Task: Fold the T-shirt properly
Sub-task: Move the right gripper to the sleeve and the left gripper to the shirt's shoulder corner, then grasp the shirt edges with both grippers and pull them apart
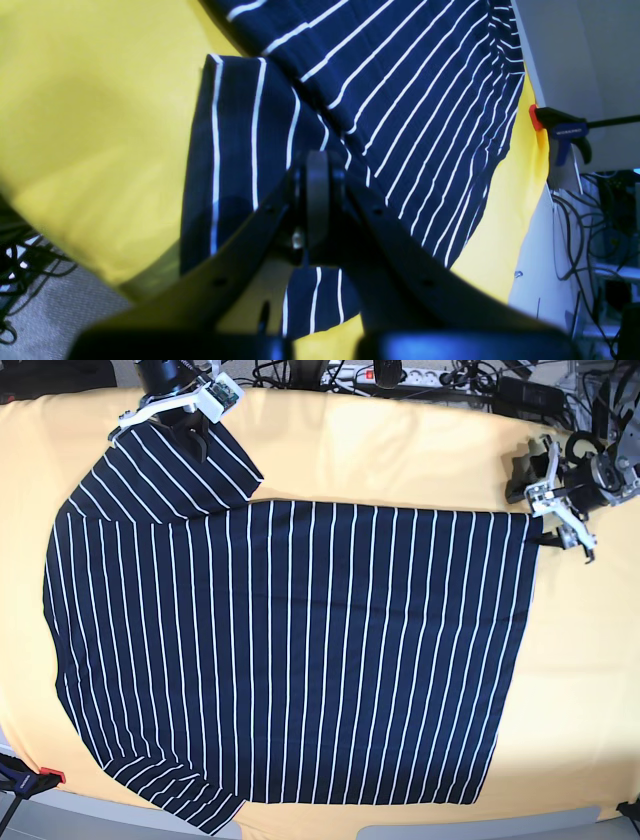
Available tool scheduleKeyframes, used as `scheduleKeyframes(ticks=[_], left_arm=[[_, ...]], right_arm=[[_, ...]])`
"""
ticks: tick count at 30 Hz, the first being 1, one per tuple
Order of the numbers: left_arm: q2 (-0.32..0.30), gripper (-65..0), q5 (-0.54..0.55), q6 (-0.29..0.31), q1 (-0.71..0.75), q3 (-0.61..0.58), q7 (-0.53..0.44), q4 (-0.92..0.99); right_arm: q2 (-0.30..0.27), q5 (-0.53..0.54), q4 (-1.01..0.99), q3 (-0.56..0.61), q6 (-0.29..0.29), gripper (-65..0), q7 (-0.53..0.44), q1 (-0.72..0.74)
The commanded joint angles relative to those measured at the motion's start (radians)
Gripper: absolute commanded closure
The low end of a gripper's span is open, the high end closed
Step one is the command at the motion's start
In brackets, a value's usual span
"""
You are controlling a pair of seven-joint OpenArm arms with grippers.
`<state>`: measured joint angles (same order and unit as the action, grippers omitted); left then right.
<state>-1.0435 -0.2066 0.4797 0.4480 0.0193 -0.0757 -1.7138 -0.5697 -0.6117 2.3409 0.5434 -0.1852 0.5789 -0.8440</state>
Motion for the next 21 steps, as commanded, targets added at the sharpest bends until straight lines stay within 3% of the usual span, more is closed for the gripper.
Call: scheduleKeyframes(ticks=[1,7,9,10,13,14,18,21], left_arm=[[-0.032,-39.5,-0.032,-0.010,-0.026,-0.021,0.016,0.009],[-0.042,-39.4,-0.096,-0.013,-0.176,-0.211,0.016,0.087],[-0.042,-36.2,-0.119,-0.013,-0.229,-0.270,0.016,0.116],[-0.042,-30.7,-0.130,-0.012,-0.250,-0.294,0.018,0.126],[-0.042,-3.3,-0.133,-0.012,-0.286,-0.325,0.063,0.132],[-0.042,0.0,-0.133,-0.012,-0.293,-0.326,0.071,0.130],[-0.042,0.0,-0.113,-0.017,-0.323,-0.326,0.073,0.129],[-0.042,0.0,-0.073,-0.044,-0.340,-0.326,0.076,0.129]], right_arm=[[-0.006,-0.012,0.015,-0.001,-0.013,0.0,-0.018,-0.007],[-0.007,-0.012,0.015,-0.001,-0.013,0.0,-0.014,-0.009],[-0.006,-0.012,0.015,-0.001,-0.013,0.0,-0.008,-0.009],[-0.007,-0.012,0.015,-0.001,-0.012,0.0,0.000,-0.010],[-0.007,-0.013,0.015,-0.001,0.036,0.0,0.018,-0.023],[-0.007,-0.012,0.015,-0.001,0.067,-3.2,0.016,-0.035],[-0.008,0.022,0.015,-0.001,0.149,-22.7,0.017,-0.085],[-0.007,0.085,0.015,-0.001,0.171,-27.5,0.016,-0.092]])
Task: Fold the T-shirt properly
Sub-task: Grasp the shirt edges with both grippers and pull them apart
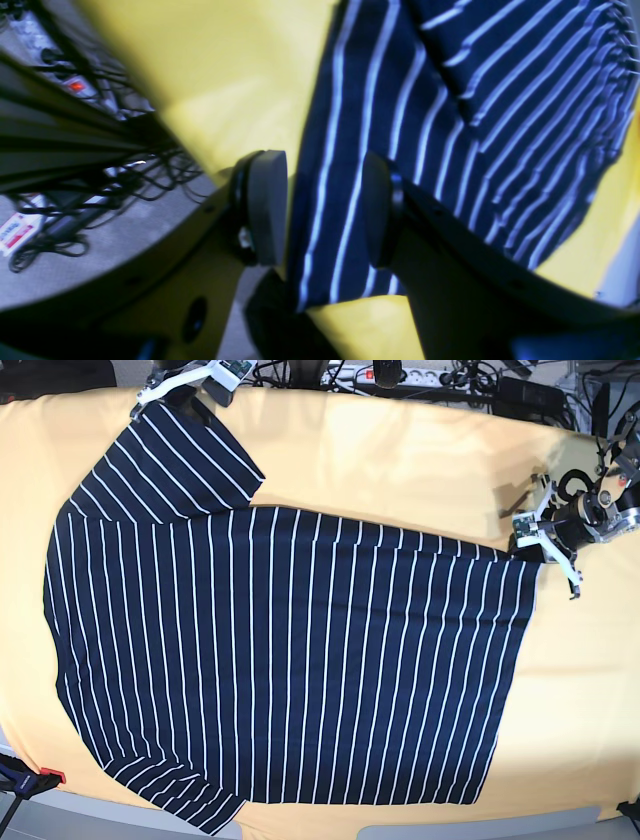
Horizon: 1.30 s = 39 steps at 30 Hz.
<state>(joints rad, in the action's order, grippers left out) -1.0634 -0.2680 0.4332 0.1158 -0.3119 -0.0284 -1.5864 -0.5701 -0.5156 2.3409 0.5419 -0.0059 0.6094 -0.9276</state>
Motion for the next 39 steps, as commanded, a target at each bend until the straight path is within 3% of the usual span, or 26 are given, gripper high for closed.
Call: scheduleKeyframes(ticks=[1,3,7,13,18,22,25,27,29,30,35,39], left_arm=[[-0.023,0.0,-0.003,-0.002,-0.012,0.005,0.029,0.002],[-0.023,0.0,-0.004,-0.008,-0.016,0.005,0.029,0.002],[-0.023,0.0,-0.004,-0.007,-0.016,0.005,0.029,0.002],[-0.023,0.0,-0.004,-0.007,-0.017,0.005,0.029,0.002],[-0.023,0.0,-0.004,-0.007,-0.016,0.005,0.029,0.000],[-0.023,0.0,-0.004,-0.007,-0.016,0.005,0.029,0.000],[-0.025,0.0,-0.004,-0.007,-0.016,0.005,0.029,-0.005],[-0.028,0.0,-0.004,-0.005,-0.016,0.005,0.029,-0.016],[-0.038,0.0,-0.003,0.013,-0.016,0.005,0.029,-0.032],[-0.045,0.0,-0.003,0.021,-0.016,0.005,0.029,-0.042],[-0.099,0.0,0.073,0.043,-0.016,0.005,0.029,-0.101],[-0.150,0.0,0.125,0.143,-0.016,0.005,0.029,-0.156]], right_arm=[[-0.007,-0.008,0.015,0.000,-0.013,-27.4,-0.015,-0.002],[-0.006,-0.008,0.015,0.000,-0.030,-27.7,-0.014,0.017],[-0.006,-0.008,-0.031,0.000,-0.047,-36.1,-0.014,0.051],[-0.006,0.041,-0.119,0.000,-0.039,-36.4,-0.015,0.079],[-0.007,-0.003,-0.184,0.000,-0.090,-36.3,-0.011,0.104],[-0.007,-0.016,-0.199,-0.008,-0.099,-35.9,0.027,0.117],[-0.007,-0.016,-0.199,-0.050,-0.110,-27.3,0.066,0.116],[-0.007,-0.016,-0.199,-0.086,-0.136,-17.5,0.086,0.116],[-0.007,-0.016,-0.193,-0.114,-0.171,-2.8,0.105,0.116],[-0.007,-0.017,-0.187,-0.124,-0.182,0.0,0.121,0.116],[-0.010,-0.100,-0.119,-0.130,-0.185,0.0,0.174,0.093],[-0.010,-0.121,-0.034,-0.130,-0.185,0.0,0.199,0.032]])
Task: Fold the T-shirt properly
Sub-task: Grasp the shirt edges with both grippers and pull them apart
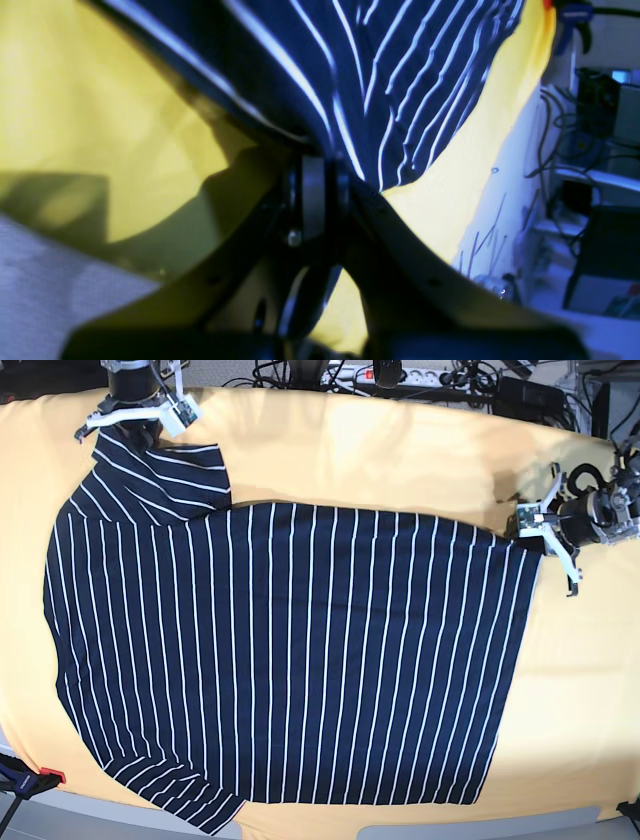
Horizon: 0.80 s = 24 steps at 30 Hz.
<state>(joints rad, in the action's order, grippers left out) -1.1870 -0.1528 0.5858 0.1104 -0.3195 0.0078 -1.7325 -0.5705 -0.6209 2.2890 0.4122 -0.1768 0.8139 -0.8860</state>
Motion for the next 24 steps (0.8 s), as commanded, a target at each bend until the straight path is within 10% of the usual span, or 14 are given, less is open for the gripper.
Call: scheduleKeyframes(ticks=[1,11,24], left_arm=[[-0.037,0.0,0.018,0.019,-0.009,0.013,-0.008,-0.020],[-0.127,0.0,0.103,0.112,0.022,0.013,-0.011,-0.110],[-0.332,0.0,0.098,0.112,0.209,0.013,-0.010,-0.302]], right_arm=[[-0.010,-0.016,0.035,-0.001,-0.013,0.0,0.003,-0.028],[-0.009,-0.024,0.067,-0.001,0.046,0.0,0.080,-0.190],[-0.009,-0.216,0.067,-0.001,-0.058,0.0,0.100,-0.411]])
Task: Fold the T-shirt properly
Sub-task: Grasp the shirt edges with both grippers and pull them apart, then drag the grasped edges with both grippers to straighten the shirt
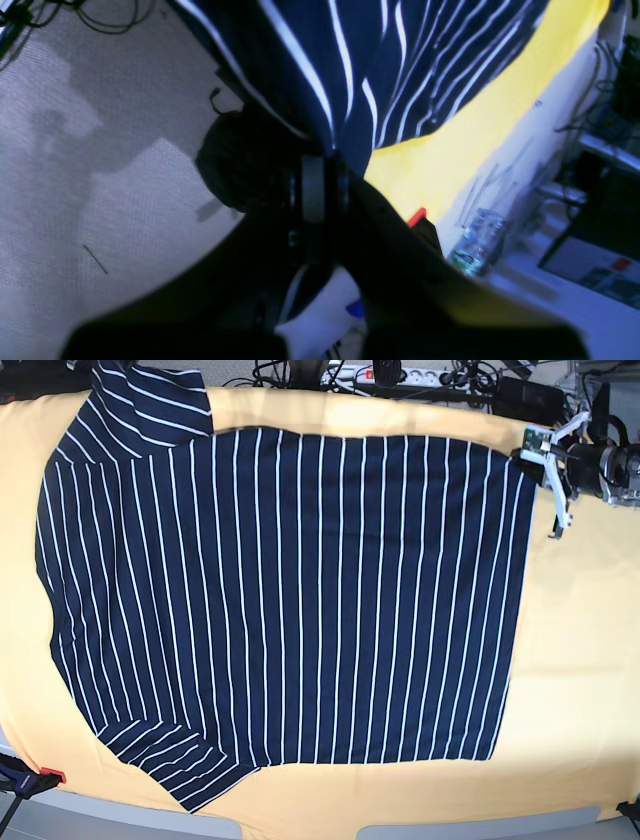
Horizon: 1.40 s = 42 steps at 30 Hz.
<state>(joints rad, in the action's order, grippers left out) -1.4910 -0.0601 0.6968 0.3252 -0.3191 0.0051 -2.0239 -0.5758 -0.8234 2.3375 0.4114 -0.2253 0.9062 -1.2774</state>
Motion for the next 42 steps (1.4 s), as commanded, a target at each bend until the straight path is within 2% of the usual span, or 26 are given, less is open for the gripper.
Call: scheduleKeyframes(ticks=[1,3,7,13,17,19,22,25,27,31,36,37,42], left_arm=[[-0.043,0.0,0.005,0.001,0.001,0.013,-0.008,-0.018],[-0.062,0.0,0.005,0.001,0.021,0.012,-0.008,-0.033],[-0.062,0.0,-0.011,0.001,0.043,0.013,-0.008,-0.069],[-0.062,0.0,-0.066,0.001,0.043,0.013,-0.008,-0.100],[-0.062,0.0,-0.074,0.001,0.034,0.013,-0.004,-0.101],[-0.062,0.0,-0.073,0.001,0.015,0.013,-0.004,-0.101],[-0.052,0.0,-0.073,0.001,-0.024,0.013,-0.004,-0.101],[-0.013,0.0,-0.070,0.001,-0.068,0.013,-0.003,-0.101],[0.017,0.0,-0.070,0.001,-0.099,0.013,0.004,-0.101],[0.090,0.0,-0.069,0.001,-0.166,0.013,0.019,-0.092],[0.174,0.0,-0.070,0.001,-0.182,0.013,0.117,-0.060],[0.192,0.0,-0.070,-0.021,-0.182,0.013,0.143,-0.051],[0.263,0.0,-0.071,-0.260,-0.182,0.013,0.225,0.003]], right_arm=[[-0.004,-0.024,0.019,0.000,-0.014,0.0,0.007,-0.031],[-0.004,-0.042,0.019,0.000,-0.020,0.0,0.008,-0.032],[-0.004,-0.075,0.019,0.000,-0.043,0.0,0.003,-0.032],[-0.008,-0.076,0.019,0.000,-0.048,0.0,-0.065,-0.032],[-0.046,-0.120,0.019,0.000,-0.058,0.0,-0.119,-0.018],[-0.077,-0.127,0.019,-0.010,-0.092,0.0,-0.118,0.029],[-0.116,-0.109,0.019,-0.038,-0.093,0.0,-0.134,0.109],[-0.125,-0.041,0.019,-0.087,-0.083,0.0,-0.183,0.182],[-0.126,0.028,0.019,-0.130,-0.052,0.0,-0.239,0.232],[-0.126,0.233,0.019,-0.199,0.018,0.0,-0.356,0.338],[-0.126,0.480,0.019,-0.232,0.112,0.0,-0.422,0.462],[-0.125,0.501,0.019,-0.232,0.128,0.0,-0.429,0.487],[-0.125,0.579,-0.041,-0.232,0.188,0.0,-0.482,0.606]])
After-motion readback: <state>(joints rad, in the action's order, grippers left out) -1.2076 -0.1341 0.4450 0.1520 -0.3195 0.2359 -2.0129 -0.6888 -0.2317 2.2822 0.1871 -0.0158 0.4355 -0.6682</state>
